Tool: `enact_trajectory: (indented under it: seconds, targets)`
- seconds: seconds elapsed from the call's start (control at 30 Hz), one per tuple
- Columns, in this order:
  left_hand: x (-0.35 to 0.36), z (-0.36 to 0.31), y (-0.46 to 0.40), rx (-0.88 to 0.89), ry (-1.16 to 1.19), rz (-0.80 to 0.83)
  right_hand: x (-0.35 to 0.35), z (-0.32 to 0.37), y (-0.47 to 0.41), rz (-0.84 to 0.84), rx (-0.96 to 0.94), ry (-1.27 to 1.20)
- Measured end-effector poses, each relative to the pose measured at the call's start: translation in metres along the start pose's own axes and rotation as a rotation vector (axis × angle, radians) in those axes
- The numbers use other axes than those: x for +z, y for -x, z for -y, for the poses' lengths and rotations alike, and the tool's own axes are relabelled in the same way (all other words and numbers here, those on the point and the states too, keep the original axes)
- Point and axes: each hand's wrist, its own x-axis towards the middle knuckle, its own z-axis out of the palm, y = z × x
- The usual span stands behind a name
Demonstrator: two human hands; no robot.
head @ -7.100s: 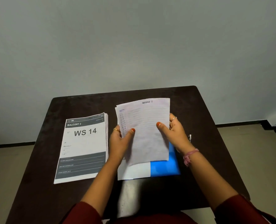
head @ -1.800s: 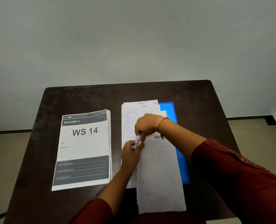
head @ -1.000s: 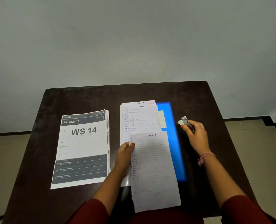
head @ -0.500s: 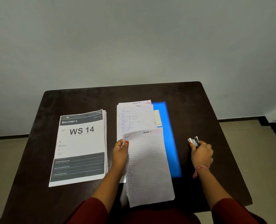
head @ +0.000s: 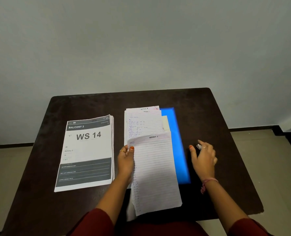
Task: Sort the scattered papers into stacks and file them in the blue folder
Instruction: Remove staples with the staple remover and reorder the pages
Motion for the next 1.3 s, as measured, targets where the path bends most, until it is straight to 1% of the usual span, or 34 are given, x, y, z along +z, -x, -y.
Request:
enact_trajectory:
  seconds: [0.07,0.17,0.33,0.5,0.6,0.7,0.83,0.93,1.1,1.23,1.3]
  targets:
    - [-0.002,-0.002,0.007,0.014,0.016,-0.009,0.003,0.008,0.013,0.082,-0.086,-0.198]
    - [0.000,-0.006,0.008,0.033,0.010,-0.016,0.009,0.019,0.028,0.203,-0.111,-0.421]
    - [-0.006,-0.009,0.011,0.048,0.007,-0.061,0.021,0.028,0.051,0.480,0.018,-0.637]
    - [-0.019,-0.025,0.008,0.032,0.051,-0.082,0.041,0.017,0.059,0.586,0.027,-0.652]
    - [-0.031,-0.034,0.002,0.016,0.056,-0.074,0.045,0.025,0.065,0.597,0.080,-0.686]
    - [-0.046,-0.041,-0.004,-0.051,0.073,-0.049,0.053,0.037,0.070,0.596,0.112,-0.743]
    - [-0.070,-0.049,0.003,-0.117,-0.076,0.048,0.068,0.061,0.075,0.601,0.174,-0.817]
    - [-0.097,-0.047,0.010,-0.090,-0.180,0.070,0.084,0.080,0.079,0.613,0.207,-0.798]
    - [-0.155,-0.042,0.006,-0.058,-0.226,-0.122,0.112,0.124,0.093,0.699,0.177,-0.745]
    - [-0.191,-0.052,-0.003,-0.040,-0.264,-0.207,0.128,0.163,0.107,0.772,0.181,-0.715]
    - [-0.204,-0.060,-0.009,-0.005,-0.279,-0.256,0.135,0.181,0.111,0.788,0.148,-0.668]
